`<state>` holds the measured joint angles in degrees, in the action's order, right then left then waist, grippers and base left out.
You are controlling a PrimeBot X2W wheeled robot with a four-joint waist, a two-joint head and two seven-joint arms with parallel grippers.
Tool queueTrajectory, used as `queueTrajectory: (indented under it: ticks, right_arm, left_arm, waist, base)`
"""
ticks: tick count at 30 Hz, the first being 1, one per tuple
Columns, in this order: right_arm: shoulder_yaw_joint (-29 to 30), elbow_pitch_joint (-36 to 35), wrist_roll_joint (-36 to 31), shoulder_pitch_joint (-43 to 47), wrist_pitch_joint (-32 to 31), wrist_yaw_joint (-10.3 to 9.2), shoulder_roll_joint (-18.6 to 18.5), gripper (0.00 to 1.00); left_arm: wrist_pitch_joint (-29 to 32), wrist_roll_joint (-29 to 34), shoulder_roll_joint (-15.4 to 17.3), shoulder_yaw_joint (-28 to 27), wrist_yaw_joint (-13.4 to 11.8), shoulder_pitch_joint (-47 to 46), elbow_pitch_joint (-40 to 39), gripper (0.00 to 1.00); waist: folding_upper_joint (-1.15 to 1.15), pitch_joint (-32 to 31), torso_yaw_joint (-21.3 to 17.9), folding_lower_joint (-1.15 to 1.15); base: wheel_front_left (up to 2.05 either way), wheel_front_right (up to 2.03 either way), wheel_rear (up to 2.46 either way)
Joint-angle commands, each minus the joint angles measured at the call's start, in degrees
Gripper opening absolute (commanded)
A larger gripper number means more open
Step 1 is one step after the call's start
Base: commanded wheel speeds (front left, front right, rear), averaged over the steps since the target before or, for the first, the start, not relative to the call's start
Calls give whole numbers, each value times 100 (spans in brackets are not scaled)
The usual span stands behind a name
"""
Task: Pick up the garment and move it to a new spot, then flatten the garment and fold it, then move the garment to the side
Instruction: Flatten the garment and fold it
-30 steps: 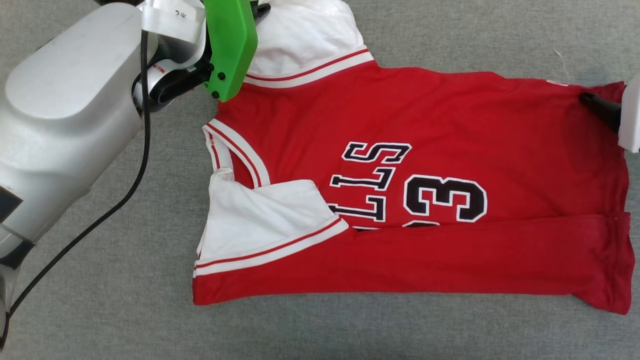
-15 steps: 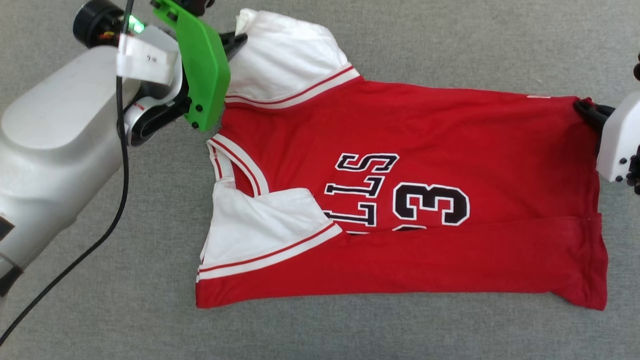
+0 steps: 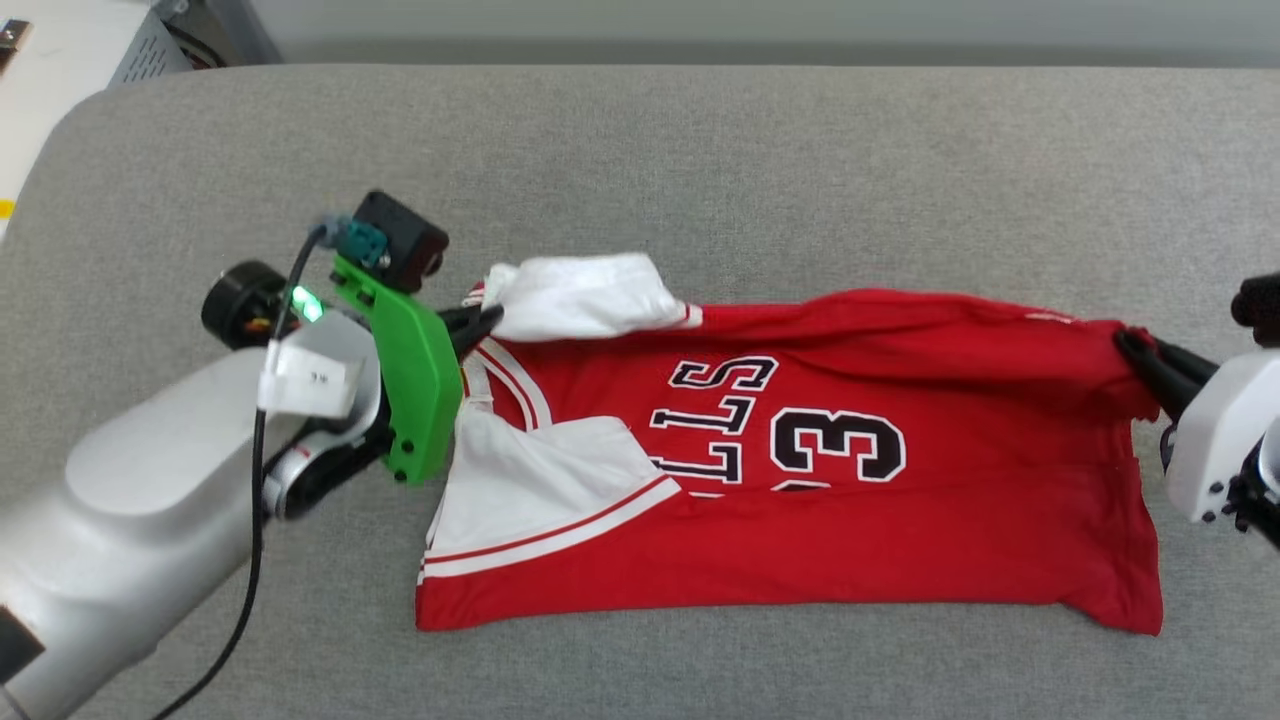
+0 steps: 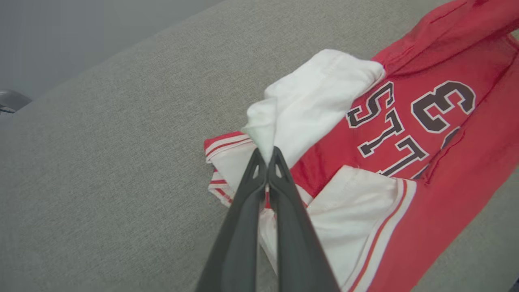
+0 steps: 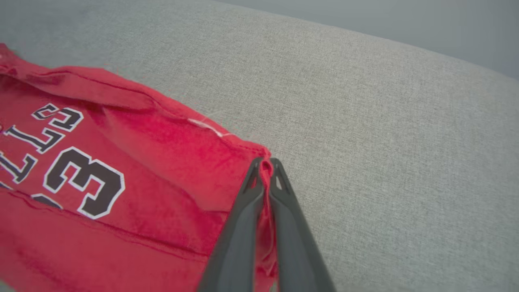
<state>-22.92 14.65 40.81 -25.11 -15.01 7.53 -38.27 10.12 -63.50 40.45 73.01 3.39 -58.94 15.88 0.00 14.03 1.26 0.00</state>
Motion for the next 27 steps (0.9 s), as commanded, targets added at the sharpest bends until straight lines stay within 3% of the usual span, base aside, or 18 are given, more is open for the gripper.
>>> queueTrajectory:
  ticks: [1,11,20,21,22,23,27]
  right_arm:
    - [47,-93,-42,232,74,-4,-7,0]
    - [432,-445,-51,1512,316,-4,152,0]
    - [462,-244,-104,1947,229,-4,389,0]
    - [477,-221,-67,1932,253,-4,425,24]
    - [494,-211,-26,1913,275,-4,458,53]
    - [501,-225,19,1886,298,-4,475,100]
    - [542,-479,335,1882,278,-4,406,100]
  left_arm:
    - [-46,5,95,9,-100,289,-126,0]
    - [-273,-129,396,23,-584,1622,-783,0]
    - [-431,-145,331,26,-736,2166,-614,0]
    - [-499,-135,308,6,-765,2181,-582,24]
    - [-593,-146,281,-36,-801,2202,-553,24]
    - [-725,-151,256,-93,-847,2229,-531,100]
    - [-1283,-39,253,-293,-1110,2313,-503,100]
  waist:
    - [0,-193,4,0]
    - [0,-296,33,0]
    - [0,-96,19,0]
    - [0,-96,17,0]
    - [0,-111,10,0]
    - [0,-143,-3,0]
    - [0,-321,-29,0]
  base:
    - [0,0,0]
    - [0,0,0]
    - [0,0,0]
    - [0,0,0]
    - [0,0,0]
    - [0,0,0]
    - [0,0,0]
